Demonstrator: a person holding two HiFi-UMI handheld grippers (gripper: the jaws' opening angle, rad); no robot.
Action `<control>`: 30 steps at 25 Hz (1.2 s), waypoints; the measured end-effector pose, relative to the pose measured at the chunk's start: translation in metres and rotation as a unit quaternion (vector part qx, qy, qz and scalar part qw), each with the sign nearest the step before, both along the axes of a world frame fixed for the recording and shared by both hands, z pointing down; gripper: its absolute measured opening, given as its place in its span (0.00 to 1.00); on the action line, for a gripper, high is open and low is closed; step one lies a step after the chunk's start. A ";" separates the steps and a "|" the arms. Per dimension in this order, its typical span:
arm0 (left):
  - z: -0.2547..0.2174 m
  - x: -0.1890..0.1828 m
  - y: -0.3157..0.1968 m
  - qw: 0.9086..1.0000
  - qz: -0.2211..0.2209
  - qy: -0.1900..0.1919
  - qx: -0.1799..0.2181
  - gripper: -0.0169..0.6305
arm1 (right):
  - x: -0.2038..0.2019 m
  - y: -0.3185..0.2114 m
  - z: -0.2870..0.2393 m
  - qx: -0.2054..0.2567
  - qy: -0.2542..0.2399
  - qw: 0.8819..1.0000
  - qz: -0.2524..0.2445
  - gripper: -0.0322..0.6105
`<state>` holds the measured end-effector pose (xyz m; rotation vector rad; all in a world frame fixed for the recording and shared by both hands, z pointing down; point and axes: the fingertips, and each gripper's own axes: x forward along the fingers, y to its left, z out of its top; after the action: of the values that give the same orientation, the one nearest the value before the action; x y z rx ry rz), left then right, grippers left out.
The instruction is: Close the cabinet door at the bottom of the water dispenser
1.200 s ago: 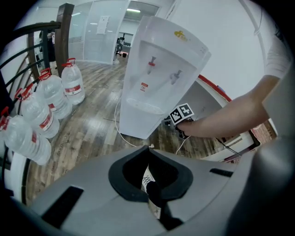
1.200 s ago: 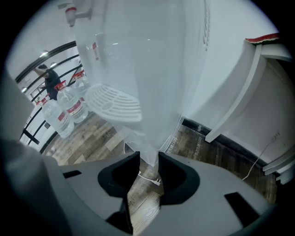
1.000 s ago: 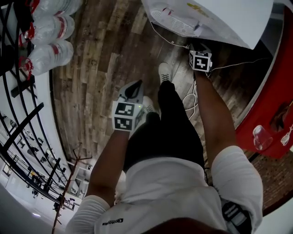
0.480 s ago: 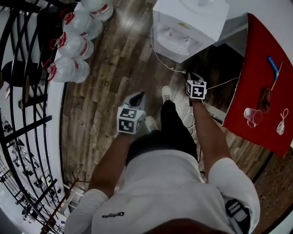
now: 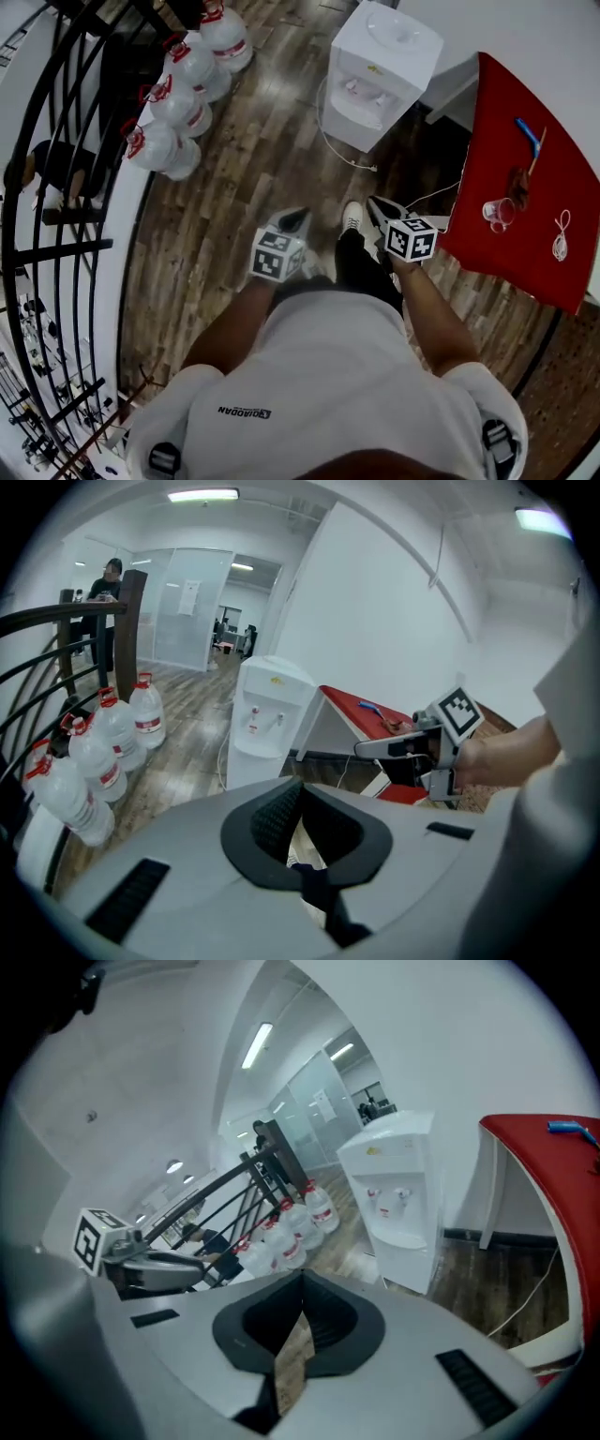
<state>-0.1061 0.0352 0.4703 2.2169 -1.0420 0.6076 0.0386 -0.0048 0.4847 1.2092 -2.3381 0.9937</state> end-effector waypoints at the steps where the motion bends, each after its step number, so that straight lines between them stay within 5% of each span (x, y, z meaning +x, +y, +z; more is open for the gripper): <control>1: -0.011 0.004 0.007 1.000 0.008 0.005 0.006 0.02 | -0.004 0.013 -0.020 0.012 -0.003 1.000 -0.008 0.08; 11: -0.093 0.049 0.031 0.996 0.024 0.048 0.078 0.02 | 0.006 0.071 -0.135 0.083 -0.062 0.994 -0.018 0.08; 30: -0.158 0.160 0.134 0.989 0.009 0.041 0.140 0.02 | 0.109 0.181 -0.197 0.169 -0.081 0.981 -0.045 0.08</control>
<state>0.0543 0.1689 0.3127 2.4712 -1.1237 0.3931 0.1472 0.1767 0.2882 1.1602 -2.7479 0.7069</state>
